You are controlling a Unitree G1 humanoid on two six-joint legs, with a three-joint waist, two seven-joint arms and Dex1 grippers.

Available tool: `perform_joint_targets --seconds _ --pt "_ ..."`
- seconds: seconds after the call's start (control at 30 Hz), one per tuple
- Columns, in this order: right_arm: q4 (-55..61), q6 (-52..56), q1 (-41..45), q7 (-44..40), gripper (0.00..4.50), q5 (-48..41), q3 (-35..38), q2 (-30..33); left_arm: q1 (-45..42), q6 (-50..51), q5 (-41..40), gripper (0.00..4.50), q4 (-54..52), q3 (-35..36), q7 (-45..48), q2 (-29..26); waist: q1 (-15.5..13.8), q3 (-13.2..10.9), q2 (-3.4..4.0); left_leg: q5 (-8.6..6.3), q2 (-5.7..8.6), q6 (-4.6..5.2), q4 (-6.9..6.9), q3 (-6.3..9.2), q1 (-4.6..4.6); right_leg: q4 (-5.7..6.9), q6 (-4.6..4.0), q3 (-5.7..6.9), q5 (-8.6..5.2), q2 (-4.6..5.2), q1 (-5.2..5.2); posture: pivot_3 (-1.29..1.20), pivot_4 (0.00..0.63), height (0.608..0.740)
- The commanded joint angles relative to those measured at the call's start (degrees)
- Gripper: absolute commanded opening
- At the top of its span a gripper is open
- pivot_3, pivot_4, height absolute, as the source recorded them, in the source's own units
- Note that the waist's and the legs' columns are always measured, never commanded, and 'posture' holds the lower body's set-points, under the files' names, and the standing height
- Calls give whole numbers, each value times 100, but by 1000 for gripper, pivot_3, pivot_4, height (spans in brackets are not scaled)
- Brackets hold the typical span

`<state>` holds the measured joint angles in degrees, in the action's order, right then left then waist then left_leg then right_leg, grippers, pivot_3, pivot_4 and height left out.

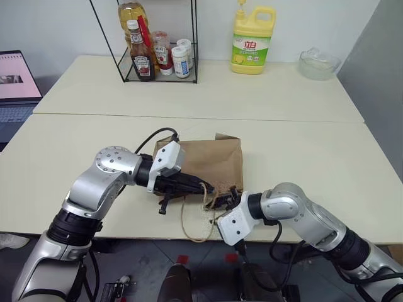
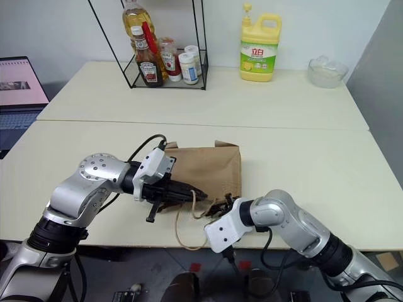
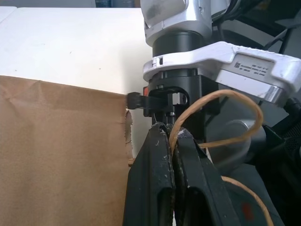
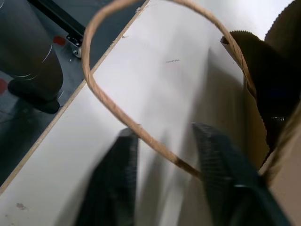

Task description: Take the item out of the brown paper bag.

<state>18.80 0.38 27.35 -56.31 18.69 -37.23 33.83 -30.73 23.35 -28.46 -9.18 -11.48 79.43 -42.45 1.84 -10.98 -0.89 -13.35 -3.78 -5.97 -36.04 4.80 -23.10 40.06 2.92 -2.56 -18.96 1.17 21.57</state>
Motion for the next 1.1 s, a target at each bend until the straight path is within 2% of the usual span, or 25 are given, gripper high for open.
perform_joint_targets --seconds 0.03,0.07,0.2,0.6,0.83,1.1 --pt "1 -11 -31 44 269 99 117 -88 -77 84 -114 0 -279 130 75 -72 0 0 0 0 0 0 1 0 4 0 0 0 0 0 -4 0 150 740" --pt "-11 1 -45 54 27 130 109 -110 -67 216 -196 0 -305 159 118 -136 1 0 0 0 0 0 1 0 7 -2 0 0 0 0 -8 0 150 740" --pt "16 34 -120 6 27 196 80 -143 -129 728 -473 0 -210 291 178 -257 1 0 0 0 0 0 2 0 9 -2 0 0 0 0 -11 0 150 740" --pt "109 136 -239 -35 27 481 123 -98 -486 1428 -705 0 605 481 372 -330 2 0 0 0 0 0 1 0 15 -1 0 0 0 0 -15 0 150 740" --pt "47 -40 -252 5 27 677 84 -43 -1254 2197 -879 0 1482 757 -297 187 -9 0 -1 0 3 1 0 3 15 -1 1 3 0 0 -18 0 150 740" --pt "-195 -497 -259 433 27 1095 108 -114 -1485 2538 -951 0 1237 775 -642 478 10 1 -1 8 2 -15 2 3 17 0 0 1 0 0 -17 0 150 740"
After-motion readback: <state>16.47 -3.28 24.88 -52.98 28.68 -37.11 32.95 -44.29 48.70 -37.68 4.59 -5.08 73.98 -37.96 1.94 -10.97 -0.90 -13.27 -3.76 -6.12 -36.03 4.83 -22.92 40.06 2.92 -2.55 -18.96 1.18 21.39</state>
